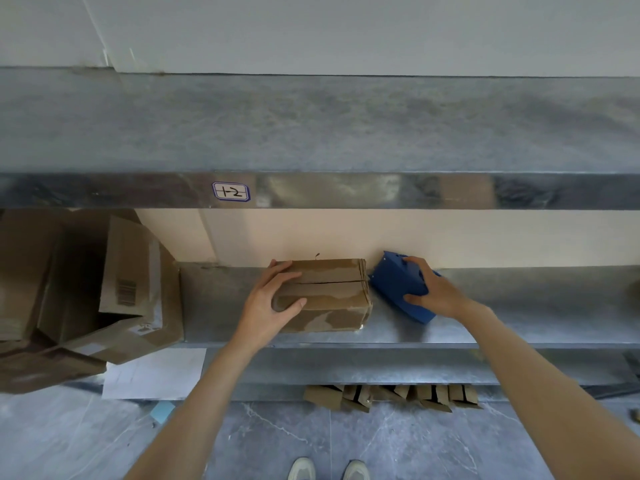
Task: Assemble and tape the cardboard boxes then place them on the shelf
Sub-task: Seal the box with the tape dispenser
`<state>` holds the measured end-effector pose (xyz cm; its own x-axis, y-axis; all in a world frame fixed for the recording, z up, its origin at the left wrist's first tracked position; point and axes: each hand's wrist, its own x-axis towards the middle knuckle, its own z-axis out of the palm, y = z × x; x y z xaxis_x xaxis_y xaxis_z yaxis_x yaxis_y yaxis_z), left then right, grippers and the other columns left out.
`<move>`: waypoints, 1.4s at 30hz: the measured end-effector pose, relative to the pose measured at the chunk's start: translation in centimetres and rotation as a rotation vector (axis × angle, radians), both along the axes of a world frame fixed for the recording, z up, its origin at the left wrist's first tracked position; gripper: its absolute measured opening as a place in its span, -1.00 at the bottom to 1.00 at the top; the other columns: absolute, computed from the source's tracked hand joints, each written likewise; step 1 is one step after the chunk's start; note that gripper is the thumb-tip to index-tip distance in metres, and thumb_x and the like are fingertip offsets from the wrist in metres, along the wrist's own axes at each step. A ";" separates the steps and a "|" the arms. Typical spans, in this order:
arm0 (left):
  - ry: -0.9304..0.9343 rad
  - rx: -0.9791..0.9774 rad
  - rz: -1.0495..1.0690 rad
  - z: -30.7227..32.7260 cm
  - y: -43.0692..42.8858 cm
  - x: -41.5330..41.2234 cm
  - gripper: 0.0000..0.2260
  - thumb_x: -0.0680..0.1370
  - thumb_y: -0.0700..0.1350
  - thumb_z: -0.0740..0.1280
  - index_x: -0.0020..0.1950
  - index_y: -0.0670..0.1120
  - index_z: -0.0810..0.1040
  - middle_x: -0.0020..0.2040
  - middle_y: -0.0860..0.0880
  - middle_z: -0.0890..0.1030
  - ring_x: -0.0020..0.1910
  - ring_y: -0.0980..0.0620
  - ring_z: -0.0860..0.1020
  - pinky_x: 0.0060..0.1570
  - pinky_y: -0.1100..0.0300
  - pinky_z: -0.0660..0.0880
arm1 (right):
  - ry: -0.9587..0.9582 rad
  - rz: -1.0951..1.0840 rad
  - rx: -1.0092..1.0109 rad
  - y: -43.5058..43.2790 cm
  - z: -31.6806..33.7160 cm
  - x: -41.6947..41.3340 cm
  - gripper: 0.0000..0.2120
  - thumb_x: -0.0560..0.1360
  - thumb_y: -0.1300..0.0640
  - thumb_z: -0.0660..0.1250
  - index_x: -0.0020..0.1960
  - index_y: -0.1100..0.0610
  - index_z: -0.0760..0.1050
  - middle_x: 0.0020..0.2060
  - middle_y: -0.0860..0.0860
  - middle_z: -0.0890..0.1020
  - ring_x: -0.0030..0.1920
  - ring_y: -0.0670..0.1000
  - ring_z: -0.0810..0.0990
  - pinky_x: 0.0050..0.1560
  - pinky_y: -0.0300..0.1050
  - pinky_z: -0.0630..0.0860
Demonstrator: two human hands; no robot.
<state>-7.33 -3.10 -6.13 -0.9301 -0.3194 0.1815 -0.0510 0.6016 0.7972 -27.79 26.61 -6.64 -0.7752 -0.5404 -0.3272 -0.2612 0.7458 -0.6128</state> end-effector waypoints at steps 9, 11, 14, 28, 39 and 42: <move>0.008 -0.019 0.041 0.2 -0.4 0.6 -0.61 0.48 -0.02 0.50 0.29 0.03 0.55 0.42 0.15 0.39 0.48 0.18 0.28 0.47 0.15 0.25 | 0.033 0.045 0.047 -0.7 1.9 -0.5 -0.25 0.45 0.18 0.41 0.43 -0.17 0.05 0.03 0.14 0.51 -0.14 0.19 0.55 -0.16 0.15 0.54; 0.012 -0.006 0.026 0.1 -0.5 0.7 -0.62 0.49 -0.04 0.49 0.28 0.03 0.55 0.41 0.15 0.39 0.43 0.21 0.32 0.44 0.18 0.29 | 0.085 0.025 -0.012 -0.5 2.7 -0.1 -0.26 0.45 0.19 0.41 0.42 -0.19 0.06 0.08 0.09 0.51 -0.14 0.09 0.54 -0.20 0.08 0.51; 0.015 0.022 0.014 0.2 -0.6 0.6 -0.63 0.49 -0.06 0.49 0.27 0.07 0.54 0.40 0.16 0.38 0.41 0.25 0.32 0.40 0.22 0.31 | 0.163 -0.013 -0.088 -0.9 4.6 1.1 -0.31 0.49 0.15 0.38 0.41 -0.26 0.06 0.06 0.01 0.53 -0.13 0.03 0.59 -0.20 0.04 0.57; 0.045 0.162 0.029 0.2 0.5 1.0 -0.46 0.47 -0.17 0.51 0.38 0.06 0.39 0.29 0.26 0.47 0.28 0.36 0.41 0.16 0.54 0.33 | 0.369 0.372 -0.031 -10.4 9.5 8.2 -0.33 0.55 -0.10 0.33 0.46 -0.37 -0.03 -0.05 0.06 0.62 -0.20 0.05 0.58 -0.12 0.06 0.56; 0.010 0.186 0.011 0.2 0.0 0.8 -0.51 0.50 -0.16 0.48 0.36 0.08 0.40 0.28 0.27 0.47 0.26 0.45 0.39 0.19 0.51 0.35 | 0.494 0.451 0.064 -11.2 8.9 8.4 -0.37 0.62 -0.05 0.22 0.50 -0.35 -0.10 -0.36 -0.07 0.46 -0.37 -0.03 0.47 -0.29 -0.04 0.50; -0.002 0.101 -0.013 0.4 -0.4 0.7 -0.56 0.50 -0.10 0.48 0.35 0.02 0.44 0.31 0.18 0.46 0.25 0.38 0.40 0.25 0.36 0.36 | 0.574 0.484 0.091 -10.9 9.0 8.5 -0.47 0.65 -0.06 0.13 0.48 -0.34 -0.08 -0.41 -0.06 0.44 -0.44 -0.04 0.44 -0.35 -0.03 0.49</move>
